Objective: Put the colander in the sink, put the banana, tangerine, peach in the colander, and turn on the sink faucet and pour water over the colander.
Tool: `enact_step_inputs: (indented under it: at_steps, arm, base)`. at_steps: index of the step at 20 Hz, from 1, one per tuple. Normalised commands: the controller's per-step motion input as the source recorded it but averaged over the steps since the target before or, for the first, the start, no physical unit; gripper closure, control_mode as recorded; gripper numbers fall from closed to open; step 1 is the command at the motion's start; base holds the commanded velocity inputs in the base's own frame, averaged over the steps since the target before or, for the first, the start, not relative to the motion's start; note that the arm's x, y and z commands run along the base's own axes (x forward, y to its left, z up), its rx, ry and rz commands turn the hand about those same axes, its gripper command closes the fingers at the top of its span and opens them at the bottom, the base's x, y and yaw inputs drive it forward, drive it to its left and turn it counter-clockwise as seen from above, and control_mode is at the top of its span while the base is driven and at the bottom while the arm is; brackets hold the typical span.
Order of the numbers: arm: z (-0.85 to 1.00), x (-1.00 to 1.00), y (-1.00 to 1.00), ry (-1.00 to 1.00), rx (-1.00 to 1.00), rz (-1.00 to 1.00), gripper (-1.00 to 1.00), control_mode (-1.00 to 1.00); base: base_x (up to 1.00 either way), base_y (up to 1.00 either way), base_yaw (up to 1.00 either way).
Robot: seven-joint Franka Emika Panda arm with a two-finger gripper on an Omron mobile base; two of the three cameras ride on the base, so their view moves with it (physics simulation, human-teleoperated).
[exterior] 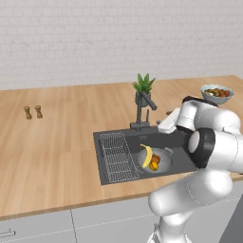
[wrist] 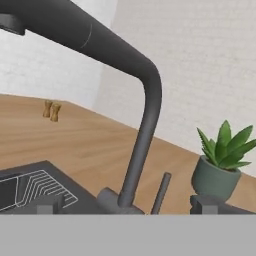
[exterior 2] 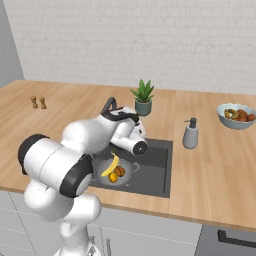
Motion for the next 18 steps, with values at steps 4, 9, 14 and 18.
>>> enact_step_inputs:
  at_steps: [4,9,14,18]
  arm:
    - [-0.06,0.48,-0.17,0.00,0.08,0.16,-1.00,-1.00]
    - [-0.03,0.52,-0.09,0.00,0.11,0.15,-1.00,-1.00]
    - [-0.06,0.45,0.01,0.00,0.03,0.04,-1.00,-1.00]
    - [-0.24,0.44,0.24,0.00,0.00,0.00,-1.00,-1.00]
  base:
    - [0.00,0.00,0.00]
    - [0.00,0.00,0.00]
    - [0.00,0.00,0.00]
    - [0.00,0.00,0.00]
